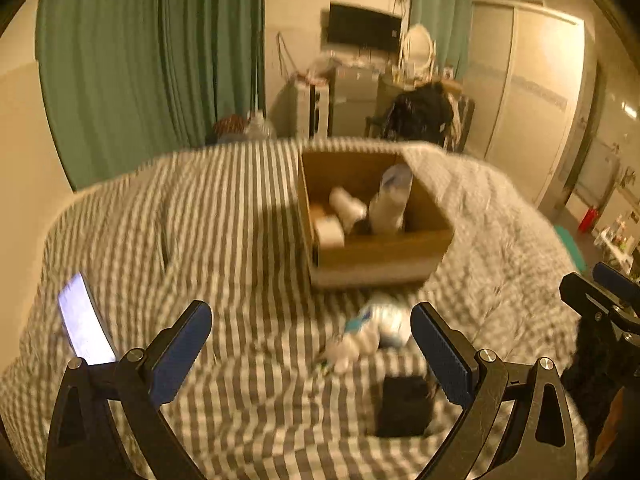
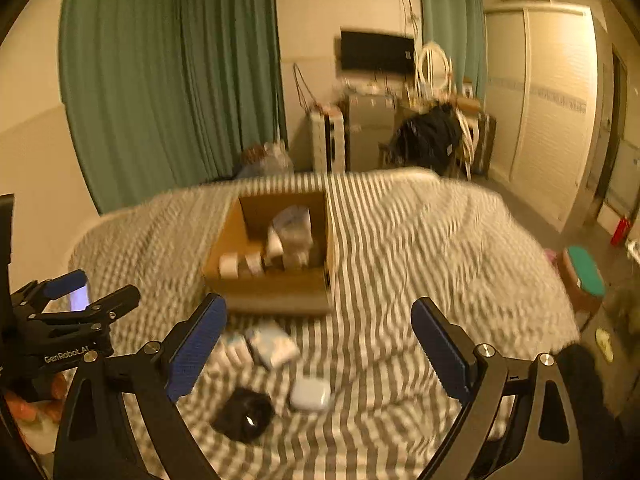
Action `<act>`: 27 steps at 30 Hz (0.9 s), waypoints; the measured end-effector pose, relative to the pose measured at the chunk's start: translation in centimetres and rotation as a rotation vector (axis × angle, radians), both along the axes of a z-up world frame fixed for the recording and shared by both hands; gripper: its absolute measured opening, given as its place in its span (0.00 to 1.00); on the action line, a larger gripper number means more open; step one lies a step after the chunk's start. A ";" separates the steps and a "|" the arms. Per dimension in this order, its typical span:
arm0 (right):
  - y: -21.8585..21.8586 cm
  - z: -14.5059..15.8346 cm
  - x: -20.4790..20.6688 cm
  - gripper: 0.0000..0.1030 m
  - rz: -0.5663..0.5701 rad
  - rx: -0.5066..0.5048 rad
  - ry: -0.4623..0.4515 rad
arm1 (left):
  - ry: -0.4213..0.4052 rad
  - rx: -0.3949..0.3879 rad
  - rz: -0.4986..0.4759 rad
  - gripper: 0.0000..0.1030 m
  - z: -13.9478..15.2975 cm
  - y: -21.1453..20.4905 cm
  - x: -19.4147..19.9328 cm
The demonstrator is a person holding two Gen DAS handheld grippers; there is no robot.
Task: Organize objects
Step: 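Grasp the black case with the left tool while the right tool grasps the white earbud case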
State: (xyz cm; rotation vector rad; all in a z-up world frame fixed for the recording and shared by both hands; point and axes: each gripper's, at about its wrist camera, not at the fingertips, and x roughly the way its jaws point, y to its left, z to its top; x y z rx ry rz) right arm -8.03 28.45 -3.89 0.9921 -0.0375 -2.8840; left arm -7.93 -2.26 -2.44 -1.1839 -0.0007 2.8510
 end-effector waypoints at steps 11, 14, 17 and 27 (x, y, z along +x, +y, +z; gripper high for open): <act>1.6 -9.4 -1.4 0.91 -0.056 0.046 -0.200 | -0.207 0.071 -0.128 0.99 -7.3 4.3 0.2; 3.0 -10.8 -1.8 0.91 -0.089 0.020 -0.230 | -0.252 0.092 -0.184 0.99 -8.4 5.8 0.1; 4.2 -11.6 -2.2 0.91 -0.115 -0.012 -0.255 | -0.282 0.072 -0.221 0.99 -9.4 7.3 -0.3; 4.3 -14.2 -3.9 0.91 -0.102 -0.033 -0.338 | -0.449 0.143 -0.280 0.47 -13.3 8.3 -1.9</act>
